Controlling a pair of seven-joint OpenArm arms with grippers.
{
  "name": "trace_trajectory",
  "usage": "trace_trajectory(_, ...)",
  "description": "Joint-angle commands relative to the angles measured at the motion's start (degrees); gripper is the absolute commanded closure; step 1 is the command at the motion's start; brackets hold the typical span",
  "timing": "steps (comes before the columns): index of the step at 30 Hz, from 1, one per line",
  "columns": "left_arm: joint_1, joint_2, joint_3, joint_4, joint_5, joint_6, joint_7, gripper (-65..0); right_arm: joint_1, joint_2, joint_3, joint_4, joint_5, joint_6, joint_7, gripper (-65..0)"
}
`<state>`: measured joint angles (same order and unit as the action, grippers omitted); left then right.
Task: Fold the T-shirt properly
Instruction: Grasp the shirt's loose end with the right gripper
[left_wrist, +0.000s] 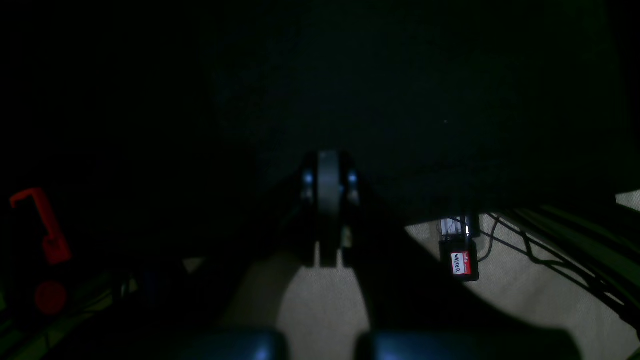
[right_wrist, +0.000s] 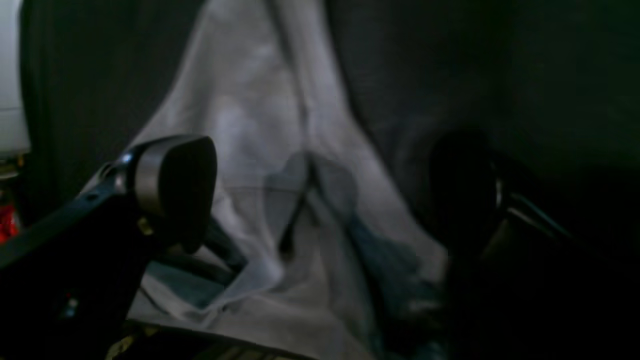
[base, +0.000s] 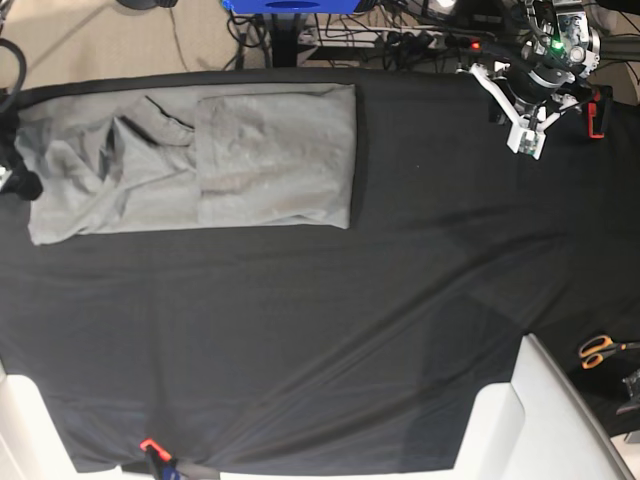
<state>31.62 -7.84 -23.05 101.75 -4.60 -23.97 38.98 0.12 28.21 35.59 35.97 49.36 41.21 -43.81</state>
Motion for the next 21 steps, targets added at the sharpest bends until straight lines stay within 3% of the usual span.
trace_trajectory(1,0.3,-0.5,-0.2,0.8,-0.3,0.1,-0.8,0.0,-0.3,-0.5,-1.6,-0.3,-2.9,-1.2,-3.6,-65.0)
trace_trajectory(12,0.2,-0.5,-0.2,0.8,0.2,0.1,-0.8,0.0,-2.3,-0.8,-10.0,3.1,-2.8,-1.2,-9.0,-65.0)
trace_trajectory(17,0.2,-0.5,-0.1,0.7,0.2,0.1,-0.8,0.0,-6.0,-3.5,-10.7,10.1,-2.8,-1.2,-9.6,-65.0)
trace_trajectory(21,-0.1,-0.5,-0.1,-1.0,0.2,0.1,-0.8,0.0,-6.6,-3.8,-10.8,10.3,-3.1,-1.2,-10.0,-65.0)
